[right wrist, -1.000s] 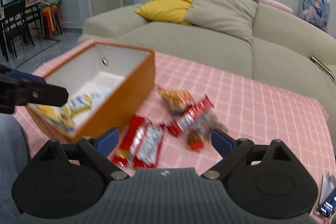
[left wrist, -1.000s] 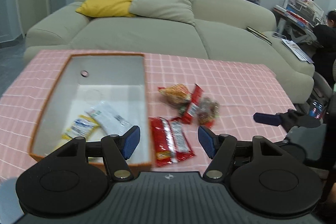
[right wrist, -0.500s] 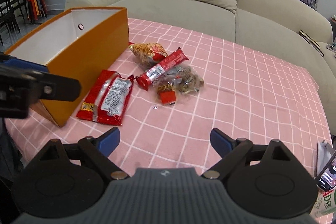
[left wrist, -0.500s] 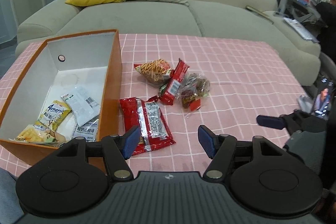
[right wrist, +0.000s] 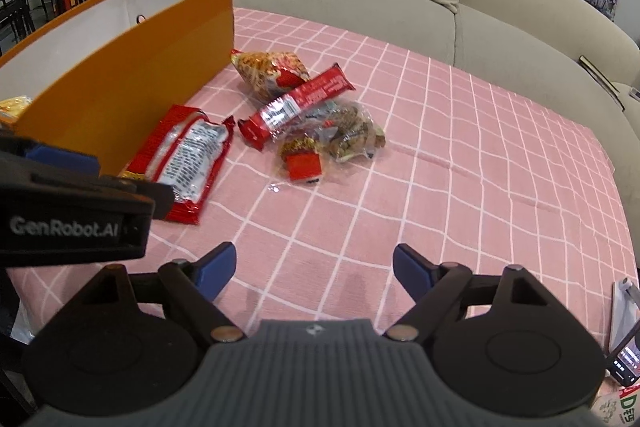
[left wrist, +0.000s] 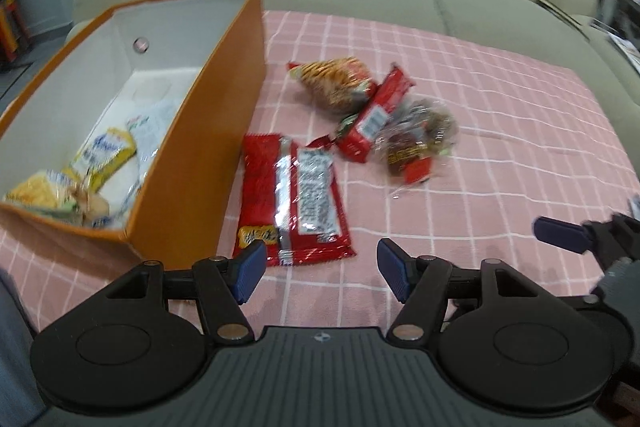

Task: Organize snacks
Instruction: 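Move both tools back over the snacks beside the box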

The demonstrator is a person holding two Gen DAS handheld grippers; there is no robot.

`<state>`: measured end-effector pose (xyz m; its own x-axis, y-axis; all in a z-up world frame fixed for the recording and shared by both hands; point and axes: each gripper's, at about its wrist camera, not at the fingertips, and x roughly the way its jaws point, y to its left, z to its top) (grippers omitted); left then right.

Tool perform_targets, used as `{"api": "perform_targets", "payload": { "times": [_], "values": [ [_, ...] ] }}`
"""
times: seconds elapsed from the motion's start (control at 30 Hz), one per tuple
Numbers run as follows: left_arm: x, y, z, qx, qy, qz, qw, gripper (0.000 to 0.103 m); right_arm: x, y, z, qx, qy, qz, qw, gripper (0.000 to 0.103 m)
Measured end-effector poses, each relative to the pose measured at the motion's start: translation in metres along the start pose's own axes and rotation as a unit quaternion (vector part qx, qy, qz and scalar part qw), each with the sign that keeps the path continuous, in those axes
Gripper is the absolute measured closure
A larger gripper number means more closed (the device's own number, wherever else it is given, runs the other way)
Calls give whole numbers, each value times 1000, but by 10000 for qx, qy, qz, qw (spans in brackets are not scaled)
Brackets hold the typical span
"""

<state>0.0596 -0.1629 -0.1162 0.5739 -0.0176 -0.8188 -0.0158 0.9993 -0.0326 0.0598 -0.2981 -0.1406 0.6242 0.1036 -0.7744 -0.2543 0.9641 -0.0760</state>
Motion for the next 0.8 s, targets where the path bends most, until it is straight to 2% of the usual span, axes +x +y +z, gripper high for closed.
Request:
{"api": "perform_targets", "payload": {
  "times": [0.17, 0.3, 0.37, 0.43, 0.53, 0.6, 0.8],
  "values": [
    [16, 8, -2, -399, 66, 110, 9991, 28, 13, -6, 1, 19, 104, 45, 9999, 25],
    [24, 11, -1, -595, 4, 360, 9976, 27, 23, -5, 4, -85, 143, 114, 9998, 27],
    [26, 8, 0, -666, -56, 446, 9968, 23, 27, -5, 6, -168, 129, 171, 9996, 27],
    [30, 2, 3, -600, -79, 478, 9970, 23, 31, -5, 9, -269, 115, 179, 9994, 27],
    [28, -13, 8, -158, -429, 655, 9968, 21, 37, -10, 13, -407, 71, 226, 9989, 27],
    [31, -20, 11, 14, -464, 755, 9961, 20, 40, -14, 15, -492, 46, 234, 9985, 27],
    [58, -21, 29, -312, -174, 1389, 9897, 20, 49, -32, 27, -666, -126, 349, 9971, 27]
  ]
}}
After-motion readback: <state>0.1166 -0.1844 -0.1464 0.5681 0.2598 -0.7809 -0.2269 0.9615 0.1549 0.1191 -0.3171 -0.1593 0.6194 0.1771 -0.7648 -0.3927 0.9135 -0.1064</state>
